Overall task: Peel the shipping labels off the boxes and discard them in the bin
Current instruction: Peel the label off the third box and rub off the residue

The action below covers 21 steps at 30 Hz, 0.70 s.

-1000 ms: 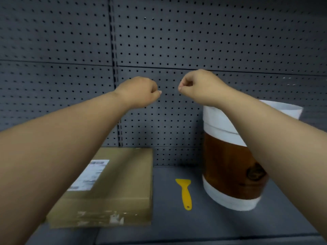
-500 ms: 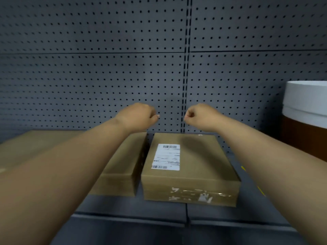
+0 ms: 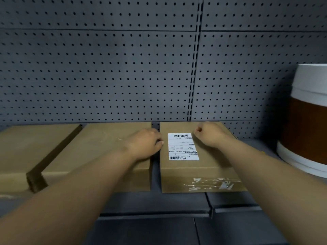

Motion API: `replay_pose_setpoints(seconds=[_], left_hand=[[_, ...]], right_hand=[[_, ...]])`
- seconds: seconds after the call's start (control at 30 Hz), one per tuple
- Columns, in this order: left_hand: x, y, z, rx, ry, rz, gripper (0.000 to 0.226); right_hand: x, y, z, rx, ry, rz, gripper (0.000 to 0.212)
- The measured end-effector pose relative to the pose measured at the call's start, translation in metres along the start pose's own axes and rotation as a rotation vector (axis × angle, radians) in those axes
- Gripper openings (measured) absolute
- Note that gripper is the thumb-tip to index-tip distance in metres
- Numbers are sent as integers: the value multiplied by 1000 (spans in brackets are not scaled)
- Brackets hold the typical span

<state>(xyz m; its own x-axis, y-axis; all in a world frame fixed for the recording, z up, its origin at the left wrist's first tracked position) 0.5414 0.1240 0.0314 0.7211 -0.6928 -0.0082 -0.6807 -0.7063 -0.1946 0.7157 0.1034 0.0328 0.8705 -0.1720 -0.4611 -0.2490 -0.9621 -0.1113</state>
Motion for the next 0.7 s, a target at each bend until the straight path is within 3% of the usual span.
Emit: replay_pose_setpoints(seconds=[0.33,0.7], left_hand=[[0,2,10,94,158,5,29],[4,5,11,97,174,13,30]], right_hand=[[9,-21,10,136,45,37,39],[-2,-21,16,135,77,-48,25]])
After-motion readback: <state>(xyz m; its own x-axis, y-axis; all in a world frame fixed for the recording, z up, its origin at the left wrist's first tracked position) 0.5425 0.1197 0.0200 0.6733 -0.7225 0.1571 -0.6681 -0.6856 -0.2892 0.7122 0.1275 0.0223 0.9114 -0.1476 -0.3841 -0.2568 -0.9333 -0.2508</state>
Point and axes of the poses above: each hand's wrist, its own y-axis away from the middle knuckle, its own z-axis out of the palm, x = y × z, the point moved 10 cm from there along -y, towards the middle knuckle, and after that the axes turned 6 degrees about -y, right-handed, at the moved point
